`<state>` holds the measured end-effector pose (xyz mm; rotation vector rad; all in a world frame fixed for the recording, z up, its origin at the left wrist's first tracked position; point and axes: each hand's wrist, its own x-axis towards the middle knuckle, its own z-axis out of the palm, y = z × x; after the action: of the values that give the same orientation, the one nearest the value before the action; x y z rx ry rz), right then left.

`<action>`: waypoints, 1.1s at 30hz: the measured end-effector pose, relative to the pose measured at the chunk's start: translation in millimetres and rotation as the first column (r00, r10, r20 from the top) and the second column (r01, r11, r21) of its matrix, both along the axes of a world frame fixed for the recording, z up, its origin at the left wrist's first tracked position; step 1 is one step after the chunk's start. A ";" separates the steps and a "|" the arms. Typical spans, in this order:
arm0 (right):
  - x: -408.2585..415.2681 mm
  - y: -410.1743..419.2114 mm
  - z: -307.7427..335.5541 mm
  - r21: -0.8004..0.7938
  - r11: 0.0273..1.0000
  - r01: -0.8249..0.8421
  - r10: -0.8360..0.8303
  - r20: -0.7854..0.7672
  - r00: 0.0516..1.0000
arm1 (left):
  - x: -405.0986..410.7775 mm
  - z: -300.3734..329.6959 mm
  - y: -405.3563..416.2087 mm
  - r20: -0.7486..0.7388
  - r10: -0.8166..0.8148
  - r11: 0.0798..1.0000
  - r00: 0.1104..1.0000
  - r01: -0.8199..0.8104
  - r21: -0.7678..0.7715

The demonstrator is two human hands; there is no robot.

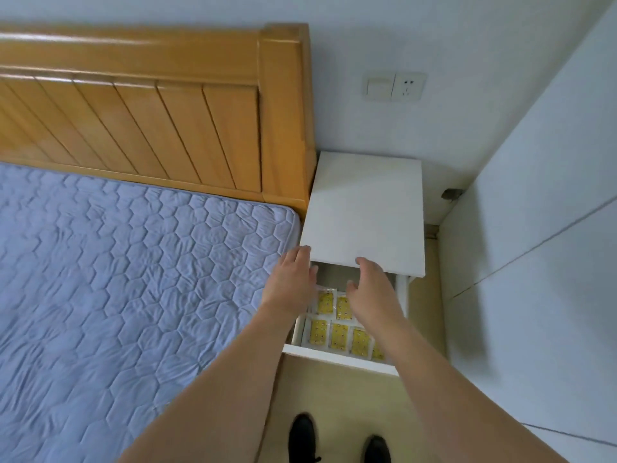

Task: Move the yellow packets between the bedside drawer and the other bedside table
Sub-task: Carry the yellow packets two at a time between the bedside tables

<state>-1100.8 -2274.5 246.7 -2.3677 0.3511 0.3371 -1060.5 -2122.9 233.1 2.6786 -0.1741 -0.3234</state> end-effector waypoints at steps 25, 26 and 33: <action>-273.1 306.8 199.6 -0.143 0.350 -0.926 0.913 0.275 0.302 | -469.9 199.1 253.6 0.439 0.758 0.477 0.482 -0.869 0.130; -302.5 322.9 202.9 -0.142 0.298 -0.944 0.927 0.279 0.251 | -504.9 200.9 262.0 0.447 0.776 0.434 0.445 -0.891 0.133; -549.6 412.2 209.5 -0.119 -0.051 -0.992 0.939 0.333 -0.088 | -781.3 211.3 297.4 0.464 0.860 0.142 0.214 -0.973 0.184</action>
<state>-1650.3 -1862.3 456.1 -1.9236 -1.7391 0.5685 -1841.7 -1825.5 444.4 2.5750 1.7103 0.4781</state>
